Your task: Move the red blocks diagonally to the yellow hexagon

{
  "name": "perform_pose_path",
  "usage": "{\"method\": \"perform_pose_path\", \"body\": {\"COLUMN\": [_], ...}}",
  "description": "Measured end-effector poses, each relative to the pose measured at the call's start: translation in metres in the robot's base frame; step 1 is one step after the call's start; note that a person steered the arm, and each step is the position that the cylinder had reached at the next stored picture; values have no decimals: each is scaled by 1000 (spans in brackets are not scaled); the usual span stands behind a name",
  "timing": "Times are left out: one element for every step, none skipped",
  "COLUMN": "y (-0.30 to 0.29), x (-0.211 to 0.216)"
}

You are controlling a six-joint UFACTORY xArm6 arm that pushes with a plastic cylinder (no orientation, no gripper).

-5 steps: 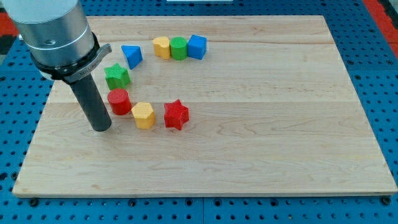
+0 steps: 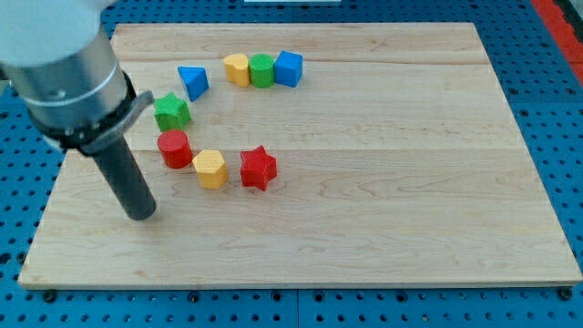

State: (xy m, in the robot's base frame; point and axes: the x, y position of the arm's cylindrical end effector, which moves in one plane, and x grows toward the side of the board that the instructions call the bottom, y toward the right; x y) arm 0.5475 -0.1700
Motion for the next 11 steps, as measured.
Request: {"method": "perform_pose_path", "body": {"y": [32,39,65,75,137,188,151,120,139,77,54], "x": [8,-14,-64,-111,-121,-98,-59,-71,-90,-68,-51]}}
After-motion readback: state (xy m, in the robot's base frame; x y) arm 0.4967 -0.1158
